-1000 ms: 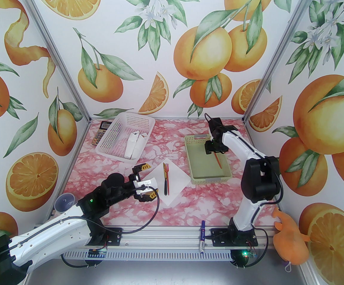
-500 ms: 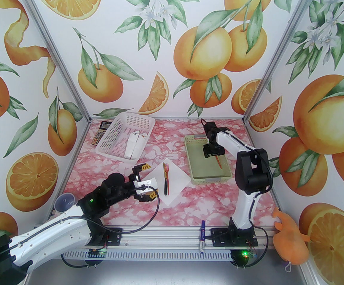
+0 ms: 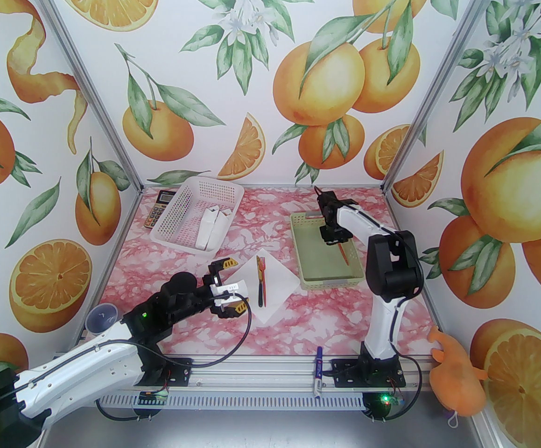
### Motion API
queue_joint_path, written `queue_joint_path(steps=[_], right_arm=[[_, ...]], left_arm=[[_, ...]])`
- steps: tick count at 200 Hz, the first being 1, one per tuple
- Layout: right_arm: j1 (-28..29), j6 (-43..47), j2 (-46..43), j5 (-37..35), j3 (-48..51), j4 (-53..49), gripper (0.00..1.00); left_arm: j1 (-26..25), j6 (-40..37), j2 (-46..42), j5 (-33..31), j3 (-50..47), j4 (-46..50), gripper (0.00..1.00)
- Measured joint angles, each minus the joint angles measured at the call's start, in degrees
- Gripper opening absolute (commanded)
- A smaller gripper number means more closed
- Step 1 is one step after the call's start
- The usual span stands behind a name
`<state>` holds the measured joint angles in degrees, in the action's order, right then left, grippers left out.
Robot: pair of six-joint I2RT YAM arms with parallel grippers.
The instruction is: Place the utensils on the paper napkin and roll it up
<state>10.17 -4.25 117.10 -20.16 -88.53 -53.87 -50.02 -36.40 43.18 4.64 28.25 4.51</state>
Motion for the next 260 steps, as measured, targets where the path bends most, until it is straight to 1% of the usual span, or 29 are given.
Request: queue_joint_path(steps=[19,25,54,117,260], right_arm=[[0.28,0.61,0.81,-1.86,-0.11,0.00,0.01],[0.33,0.52,0.96,-2.27,-0.22,-0.04,0.00],[1.05,1.33,1.95,-4.96,-1.16,0.02,0.00],[1.38,2.05,4.63,-8.41,-1.79,0.04,0.00],[1.49,4.02,7.48,-12.46,-1.81,1.46,0.00]], left_arm=[[-0.04,0.00,0.00,0.00,0.00,0.02,1.00],[-0.04,0.00,0.00,0.00,0.00,0.04,1.00],[-0.04,-0.02,0.00,0.02,0.00,0.04,1.00],[-0.04,-0.02,0.00,0.02,0.00,0.17,1.00],[-0.04,-0.07,0.92,0.02,0.00,0.37,1.00]])
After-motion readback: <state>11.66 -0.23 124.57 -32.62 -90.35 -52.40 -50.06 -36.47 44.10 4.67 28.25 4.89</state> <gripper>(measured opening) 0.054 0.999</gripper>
